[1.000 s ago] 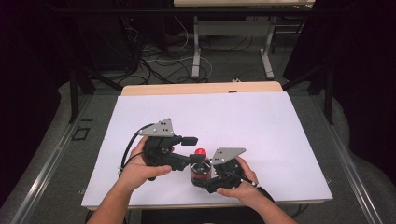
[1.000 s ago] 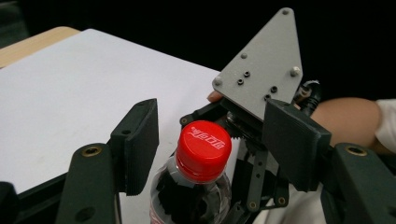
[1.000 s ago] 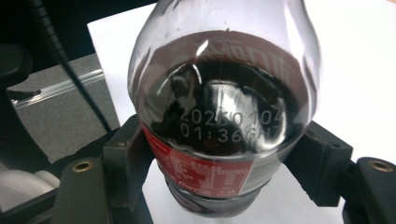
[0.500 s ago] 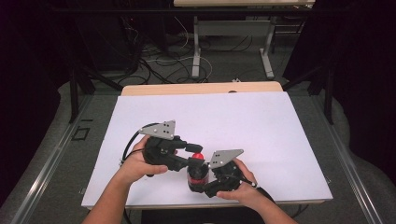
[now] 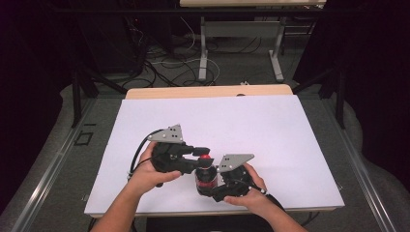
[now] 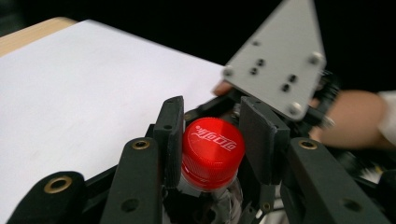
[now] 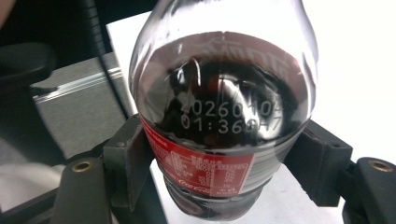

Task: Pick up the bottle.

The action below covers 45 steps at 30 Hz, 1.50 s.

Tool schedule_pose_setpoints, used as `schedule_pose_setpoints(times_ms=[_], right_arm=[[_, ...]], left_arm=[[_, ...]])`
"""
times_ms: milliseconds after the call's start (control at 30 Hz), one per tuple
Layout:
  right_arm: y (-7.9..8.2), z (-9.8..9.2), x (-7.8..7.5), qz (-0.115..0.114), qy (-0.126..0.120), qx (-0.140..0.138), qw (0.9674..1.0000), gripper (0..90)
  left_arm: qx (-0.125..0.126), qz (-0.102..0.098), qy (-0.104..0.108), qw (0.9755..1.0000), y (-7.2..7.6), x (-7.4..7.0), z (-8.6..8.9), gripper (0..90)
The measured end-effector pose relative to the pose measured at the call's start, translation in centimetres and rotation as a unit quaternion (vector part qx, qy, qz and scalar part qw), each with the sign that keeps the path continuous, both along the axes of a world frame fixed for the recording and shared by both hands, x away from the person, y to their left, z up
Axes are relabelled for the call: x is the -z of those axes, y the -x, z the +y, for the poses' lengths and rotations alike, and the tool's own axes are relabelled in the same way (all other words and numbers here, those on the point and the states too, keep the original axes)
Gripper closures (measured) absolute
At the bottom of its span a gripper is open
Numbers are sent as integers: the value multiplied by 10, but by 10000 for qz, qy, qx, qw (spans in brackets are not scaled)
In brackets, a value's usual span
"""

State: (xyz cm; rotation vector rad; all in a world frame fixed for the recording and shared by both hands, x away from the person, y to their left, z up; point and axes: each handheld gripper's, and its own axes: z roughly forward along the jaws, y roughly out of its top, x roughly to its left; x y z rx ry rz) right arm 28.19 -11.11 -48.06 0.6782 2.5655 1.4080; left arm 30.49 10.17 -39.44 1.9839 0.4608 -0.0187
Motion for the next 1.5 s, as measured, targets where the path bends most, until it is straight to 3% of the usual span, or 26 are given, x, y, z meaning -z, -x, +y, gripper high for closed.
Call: schedule_pose_setpoints(times_ms=[67,233,300,433,533,600,700,733,800,900,1033,1067,1133,1233,1300,1500], right_arm=[[-1,-1,0,-73,15,149,9999,288],[0,-2,-1,-127,16,362,9993,288],[0,-2,-1,-129,28,423,9990,288],[-1,-2,0,-113,21,581,9982,288],[-1,-2,1,-18,94,609,9981,288],[-2,-2,2,-59,51,674,9977,288],[-2,-2,1,-24,87,616,9981,287],[-2,-2,1,-92,70,586,9982,287],[-2,-2,1,-72,72,566,9983,287],[-1,-1,2,-108,54,499,9987,287],[-1,-2,0,-49,96,389,9992,287],[-1,-2,0,-53,-24,407,9992,287],[0,-2,0,-42,-33,383,9993,287],[0,0,0,-94,4,223,9997,287],[1,1,0,-53,11,160,9999,287],[3,2,0,-30,8,38,10000,287]], left_arm=[[-379,-204,-141,9990,7,-2,-6,619],[-1175,-174,-293,9925,21,-7,-21,619],[-1550,-171,-367,9871,26,-8,-27,619],[-2267,-78,-382,9732,34,-7,-37,619],[-2569,-52,-383,9657,35,-5,-42,619],[-2548,-2,-384,9662,35,-5,-43,618],[-2435,24,-282,9695,33,-5,-41,603],[-2309,78,-274,9726,32,-5,-39,512],[-2188,92,-192,9755,30,-6,-36,494],[-1920,-111,-113,9813,27,-7,-28,472],[-1271,-182,14,9917,23,-10,-15,457],[-1120,-182,62,9935,22,-10,-12,433],[-761,-191,102,9969,19,-10,-7,420],[-396,-226,182,9988,14,-8,-1,412],[-185,-124,223,9995,9,-5,3,446],[168,-31,328,9993,3,4,9,510]])
